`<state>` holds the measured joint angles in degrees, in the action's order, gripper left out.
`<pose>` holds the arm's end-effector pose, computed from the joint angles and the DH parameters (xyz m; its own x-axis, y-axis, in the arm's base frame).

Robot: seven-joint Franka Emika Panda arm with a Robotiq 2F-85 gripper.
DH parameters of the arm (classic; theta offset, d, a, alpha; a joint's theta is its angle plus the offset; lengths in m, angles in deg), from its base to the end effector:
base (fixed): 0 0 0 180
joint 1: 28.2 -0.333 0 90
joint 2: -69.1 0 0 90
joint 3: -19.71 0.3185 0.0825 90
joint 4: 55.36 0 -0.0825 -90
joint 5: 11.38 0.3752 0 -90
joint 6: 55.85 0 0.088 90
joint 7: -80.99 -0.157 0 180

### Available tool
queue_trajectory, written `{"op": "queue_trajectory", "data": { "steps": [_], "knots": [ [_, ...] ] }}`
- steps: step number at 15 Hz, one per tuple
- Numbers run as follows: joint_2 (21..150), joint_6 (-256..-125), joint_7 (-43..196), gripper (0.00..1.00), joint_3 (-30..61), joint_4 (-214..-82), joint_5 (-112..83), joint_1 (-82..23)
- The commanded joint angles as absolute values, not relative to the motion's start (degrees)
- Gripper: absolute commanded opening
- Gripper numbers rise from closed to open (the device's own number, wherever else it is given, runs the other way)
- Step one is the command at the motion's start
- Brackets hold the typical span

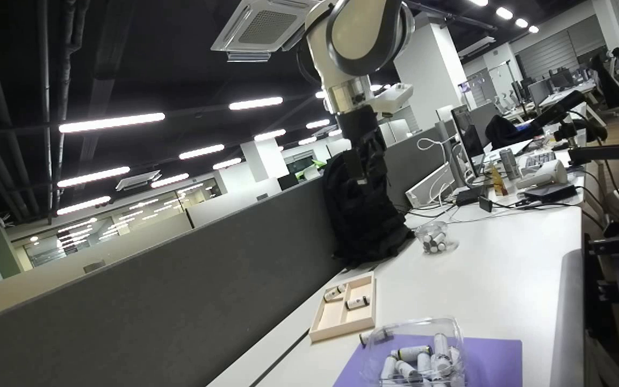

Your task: Take a bottle from the tray and put it on the purple mat

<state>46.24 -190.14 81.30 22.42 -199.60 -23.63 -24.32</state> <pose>0.4367 -0.0201 0.4012 0.9694 0.1339 0.2056 0.0923 -0.9754 0.2001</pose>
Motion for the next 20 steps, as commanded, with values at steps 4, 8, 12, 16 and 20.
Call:
{"op": "queue_trajectory", "data": {
  "steps": [4, 8, 12, 16, 20],
  "knots": [
    [71.5, -198.1, 85.4, 1.00, 19.8, -185.2, -19.6, -25.6],
    [84.0, -194.6, 99.3, 1.00, 20.2, -172.3, -10.4, -24.1],
    [92.2, -183.8, 113.6, 1.00, 22.4, -159.5, -5.2, -20.4],
    [91.6, -185.6, 112.8, 1.00, 22.1, -161.5, -6.0, -20.6],
    [94.1, -190.5, 111.2, 1.00, 20.6, -160.2, -11.4, -21.9]
  ]
}}
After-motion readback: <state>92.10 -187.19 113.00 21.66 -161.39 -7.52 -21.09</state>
